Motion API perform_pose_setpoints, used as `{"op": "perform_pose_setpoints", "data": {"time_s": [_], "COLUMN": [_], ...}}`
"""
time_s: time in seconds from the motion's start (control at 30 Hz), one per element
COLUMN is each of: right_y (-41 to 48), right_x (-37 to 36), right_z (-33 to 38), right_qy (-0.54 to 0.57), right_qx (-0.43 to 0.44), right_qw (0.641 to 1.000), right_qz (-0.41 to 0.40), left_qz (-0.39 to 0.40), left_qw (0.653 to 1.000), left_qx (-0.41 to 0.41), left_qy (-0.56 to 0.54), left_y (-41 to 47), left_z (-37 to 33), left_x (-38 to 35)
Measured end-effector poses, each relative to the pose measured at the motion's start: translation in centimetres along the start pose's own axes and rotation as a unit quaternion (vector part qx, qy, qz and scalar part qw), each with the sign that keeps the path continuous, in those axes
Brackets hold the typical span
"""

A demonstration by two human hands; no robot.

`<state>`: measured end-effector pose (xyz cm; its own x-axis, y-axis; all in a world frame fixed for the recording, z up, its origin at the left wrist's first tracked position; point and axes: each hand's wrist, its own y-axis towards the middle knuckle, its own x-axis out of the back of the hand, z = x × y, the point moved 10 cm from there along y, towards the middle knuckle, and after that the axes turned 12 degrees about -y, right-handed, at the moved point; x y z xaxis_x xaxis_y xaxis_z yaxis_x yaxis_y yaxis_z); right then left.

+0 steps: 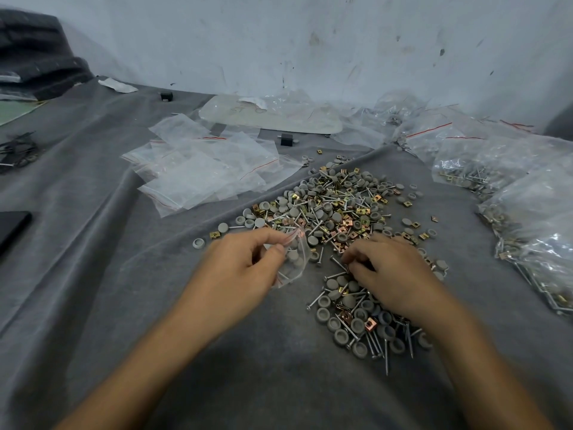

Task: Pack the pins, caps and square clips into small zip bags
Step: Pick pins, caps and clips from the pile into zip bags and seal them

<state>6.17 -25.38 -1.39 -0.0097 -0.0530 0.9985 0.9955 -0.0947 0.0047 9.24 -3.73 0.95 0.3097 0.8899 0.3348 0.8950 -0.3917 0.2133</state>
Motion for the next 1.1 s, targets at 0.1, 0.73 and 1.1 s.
{"op": "perform_pose_setpoints", "data": {"time_s": [0.1,0.73,1.1], "right_y": [0.0,-0.3,-0.9], "right_x": [-0.2,-0.5,2.1], "right_z": [0.1,-0.1,-1.2], "right_qy": [-0.011,-0.013,0.195], "right_qx": [0.004,0.018,-0.025], "right_qw": [1.0,0.999,0.972], "right_qz": [0.012,0.025,-0.125], "left_qz": [-0.007,-0.137,-0.191], "left_qw": [1.0,0.734,0.674], "left_qx": [0.002,0.263,0.275], "left_qy": [-0.005,-0.61,-0.658], "left_y": [0.1,1.4,0.9], "left_z": [0.1,5.9,7.5], "left_x": [0.1,6.5,7.7]}}
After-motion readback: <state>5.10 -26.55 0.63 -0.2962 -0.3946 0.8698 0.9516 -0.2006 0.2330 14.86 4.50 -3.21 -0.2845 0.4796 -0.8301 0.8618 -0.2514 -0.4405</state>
